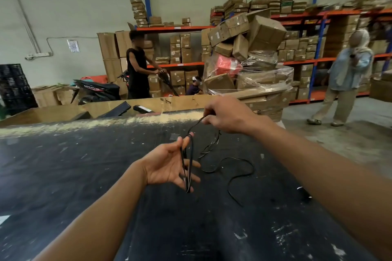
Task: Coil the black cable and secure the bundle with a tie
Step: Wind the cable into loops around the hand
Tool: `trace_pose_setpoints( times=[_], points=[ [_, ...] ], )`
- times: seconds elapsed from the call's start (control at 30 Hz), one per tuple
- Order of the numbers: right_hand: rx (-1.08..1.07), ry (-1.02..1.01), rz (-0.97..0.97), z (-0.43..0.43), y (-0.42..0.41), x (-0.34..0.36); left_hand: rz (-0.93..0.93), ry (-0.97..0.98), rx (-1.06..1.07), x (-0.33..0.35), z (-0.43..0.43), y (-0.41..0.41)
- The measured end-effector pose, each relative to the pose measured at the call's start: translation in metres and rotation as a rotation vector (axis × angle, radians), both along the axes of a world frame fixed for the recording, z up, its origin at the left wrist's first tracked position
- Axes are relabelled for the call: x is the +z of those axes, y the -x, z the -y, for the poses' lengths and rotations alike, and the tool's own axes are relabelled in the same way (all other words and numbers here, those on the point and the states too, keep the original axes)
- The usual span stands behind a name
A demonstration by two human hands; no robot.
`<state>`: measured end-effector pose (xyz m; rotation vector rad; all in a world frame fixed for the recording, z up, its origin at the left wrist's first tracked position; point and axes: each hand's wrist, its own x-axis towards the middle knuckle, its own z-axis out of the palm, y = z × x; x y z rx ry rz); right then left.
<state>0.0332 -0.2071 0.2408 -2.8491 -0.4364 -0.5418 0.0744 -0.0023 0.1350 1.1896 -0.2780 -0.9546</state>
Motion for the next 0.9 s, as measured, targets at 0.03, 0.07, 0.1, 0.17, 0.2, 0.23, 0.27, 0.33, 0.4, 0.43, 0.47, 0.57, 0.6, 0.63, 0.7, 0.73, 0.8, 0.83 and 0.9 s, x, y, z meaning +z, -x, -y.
trace_pose_setpoints(
  times=[0.03,0.07,0.1,0.17,0.2,0.23,0.27,0.33,0.4,0.43,0.47,0.57,0.6,0.63,0.7,0.73,0.8,0.83,0.9],
  points=[
    [0.011,-0.041,-0.027,-0.003,0.006,-0.002,0.001,0.021,0.035,0.003,0.0,-0.005],
    [0.028,-0.106,-0.076,-0.007,0.011,-0.007,0.004,0.041,0.066,0.006,0.0,-0.01],
    [0.042,-0.171,-0.131,-0.011,0.017,-0.013,0.014,0.061,0.086,0.01,0.0,-0.015],
    [0.05,-0.283,-0.237,-0.018,0.028,-0.031,0.048,0.119,0.079,0.019,0.001,-0.021],
    [0.049,-0.343,-0.291,-0.022,0.033,-0.041,0.066,0.165,0.069,0.023,0.002,-0.022],
    [0.052,-0.409,-0.343,-0.026,0.038,-0.051,0.08,0.207,0.075,0.027,0.003,-0.023],
    [0.06,-0.469,-0.385,-0.029,0.043,-0.06,0.085,0.234,0.096,0.031,0.004,-0.024],
    [0.078,-0.558,-0.44,-0.033,0.048,-0.075,0.086,0.257,0.155,0.037,0.005,-0.026],
    [0.089,-0.649,-0.458,-0.036,0.051,-0.087,0.093,0.278,0.179,0.041,0.004,-0.027],
    [0.098,-0.695,-0.463,-0.036,0.052,-0.094,0.093,0.284,0.182,0.041,0.003,-0.028],
    [0.11,-0.731,-0.47,-0.037,0.053,-0.1,0.092,0.288,0.185,0.041,0.002,-0.028],
    [0.135,-0.762,-0.485,-0.038,0.054,-0.117,0.084,0.302,0.177,0.041,-0.002,-0.027],
    [0.137,-0.753,-0.484,-0.038,0.053,-0.121,0.087,0.307,0.168,0.042,-0.004,-0.026],
    [0.142,-0.74,-0.484,-0.037,0.051,-0.125,0.092,0.317,0.154,0.042,-0.006,-0.025],
    [0.162,-0.731,-0.507,-0.036,0.048,-0.131,0.096,0.34,0.117,0.044,-0.009,-0.023],
    [0.171,-0.737,-0.526,-0.035,0.046,-0.133,0.097,0.348,0.104,0.044,-0.01,-0.021],
    [0.19,-0.73,-0.552,-0.032,0.042,-0.136,0.091,0.352,0.079,0.045,-0.011,-0.018],
    [0.202,-0.719,-0.557,-0.03,0.04,-0.136,0.091,0.355,0.064,0.045,-0.011,-0.016],
    [0.23,-0.703,-0.57,-0.03,0.038,-0.133,0.093,0.366,0.048,0.046,-0.011,-0.011]
  ],
)
